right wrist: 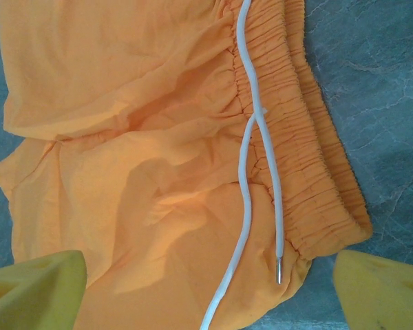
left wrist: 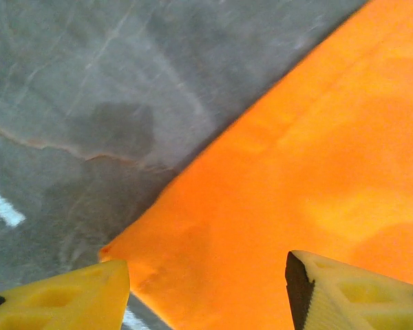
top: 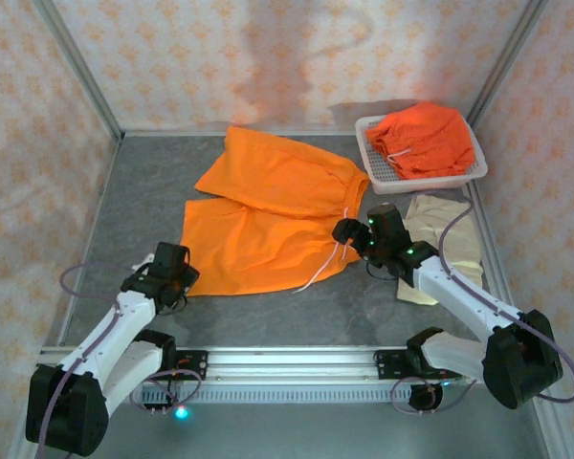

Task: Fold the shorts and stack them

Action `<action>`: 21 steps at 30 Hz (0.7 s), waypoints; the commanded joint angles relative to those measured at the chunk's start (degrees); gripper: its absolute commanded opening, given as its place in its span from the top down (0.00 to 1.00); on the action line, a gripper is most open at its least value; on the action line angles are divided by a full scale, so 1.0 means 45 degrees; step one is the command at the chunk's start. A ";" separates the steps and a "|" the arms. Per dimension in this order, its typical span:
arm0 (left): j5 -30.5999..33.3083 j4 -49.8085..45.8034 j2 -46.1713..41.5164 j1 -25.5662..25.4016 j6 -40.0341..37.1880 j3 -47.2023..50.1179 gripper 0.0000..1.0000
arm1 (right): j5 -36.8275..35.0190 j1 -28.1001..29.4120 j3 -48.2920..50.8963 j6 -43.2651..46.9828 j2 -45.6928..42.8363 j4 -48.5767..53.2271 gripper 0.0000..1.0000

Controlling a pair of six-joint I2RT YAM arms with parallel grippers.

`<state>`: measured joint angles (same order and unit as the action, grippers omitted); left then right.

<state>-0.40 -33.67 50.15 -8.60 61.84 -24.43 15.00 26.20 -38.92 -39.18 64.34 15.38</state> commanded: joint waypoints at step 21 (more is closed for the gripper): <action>-0.0245 0.0429 0.1316 0.0776 -0.0442 0.0112 0.41 | -0.0267 -0.0060 0.0093 -0.0053 0.0156 -0.0111 0.08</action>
<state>-2.55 -31.79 55.68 -5.85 60.10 -24.58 14.98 26.20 -38.92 -39.18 64.88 15.38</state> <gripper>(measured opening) 0.594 0.923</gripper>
